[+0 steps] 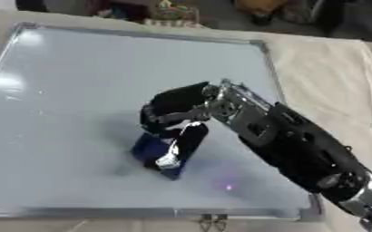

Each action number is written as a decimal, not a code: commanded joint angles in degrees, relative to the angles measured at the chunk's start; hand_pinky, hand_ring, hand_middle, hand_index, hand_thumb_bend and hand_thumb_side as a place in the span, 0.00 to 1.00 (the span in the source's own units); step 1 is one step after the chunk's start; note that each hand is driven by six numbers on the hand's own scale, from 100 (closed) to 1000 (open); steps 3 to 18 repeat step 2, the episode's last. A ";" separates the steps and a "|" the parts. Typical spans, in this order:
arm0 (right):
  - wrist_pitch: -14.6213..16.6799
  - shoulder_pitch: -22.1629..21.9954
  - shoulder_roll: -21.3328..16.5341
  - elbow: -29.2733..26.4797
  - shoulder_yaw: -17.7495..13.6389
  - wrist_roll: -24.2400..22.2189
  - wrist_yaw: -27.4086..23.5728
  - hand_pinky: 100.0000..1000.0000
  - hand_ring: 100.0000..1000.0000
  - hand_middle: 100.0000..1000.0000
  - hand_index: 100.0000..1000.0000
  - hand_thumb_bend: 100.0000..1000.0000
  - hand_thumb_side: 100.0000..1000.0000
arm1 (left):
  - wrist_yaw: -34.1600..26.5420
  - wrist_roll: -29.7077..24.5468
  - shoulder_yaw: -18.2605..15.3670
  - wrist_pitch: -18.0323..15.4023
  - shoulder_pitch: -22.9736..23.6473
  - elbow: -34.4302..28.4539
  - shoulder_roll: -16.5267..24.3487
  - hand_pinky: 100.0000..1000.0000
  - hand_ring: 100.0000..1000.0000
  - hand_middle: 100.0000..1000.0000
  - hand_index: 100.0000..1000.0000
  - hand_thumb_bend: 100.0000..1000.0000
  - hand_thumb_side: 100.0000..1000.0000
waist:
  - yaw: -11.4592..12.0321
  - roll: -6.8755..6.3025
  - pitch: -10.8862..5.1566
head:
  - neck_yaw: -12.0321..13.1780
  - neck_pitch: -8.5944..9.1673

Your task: Wipe the whiteboard clean with a brush.

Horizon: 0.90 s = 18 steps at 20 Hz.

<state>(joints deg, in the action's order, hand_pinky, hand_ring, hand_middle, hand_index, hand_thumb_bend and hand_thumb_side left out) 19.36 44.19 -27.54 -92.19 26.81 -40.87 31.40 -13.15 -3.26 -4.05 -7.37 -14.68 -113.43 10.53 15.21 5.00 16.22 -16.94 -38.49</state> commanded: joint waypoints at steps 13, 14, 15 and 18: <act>-1.04 1.24 -3.34 -6.63 -5.13 3.64 -3.03 0.50 0.41 0.26 0.02 0.20 0.86 | 0.01 0.40 -0.44 -0.13 -0.24 -0.95 0.59 0.35 0.44 0.37 0.51 0.00 0.88 | -0.15 -0.73 -1.38 | 0.76 -0.10; -1.04 1.24 -3.34 -6.63 -5.13 3.64 -3.03 0.50 0.41 0.26 0.02 0.20 0.86 | 0.01 0.40 -0.44 -0.13 -0.24 -0.95 0.59 0.35 0.44 0.37 0.51 0.00 0.88 | -0.15 -0.73 -1.38 | 0.76 -0.10; -1.04 1.24 -3.34 -6.63 -5.13 3.64 -3.03 0.50 0.41 0.26 0.02 0.20 0.86 | 0.01 0.40 -0.44 -0.13 -0.24 -0.95 0.59 0.35 0.44 0.37 0.51 0.00 0.88 | -0.15 -0.73 -1.38 | 0.76 -0.10; -1.04 1.24 -3.34 -6.63 -5.13 3.64 -3.03 0.50 0.41 0.26 0.02 0.20 0.86 | 0.01 0.40 -0.44 -0.13 -0.24 -0.95 0.59 0.35 0.44 0.37 0.51 0.00 0.88 | -0.15 -0.73 -1.38 | 0.76 -0.10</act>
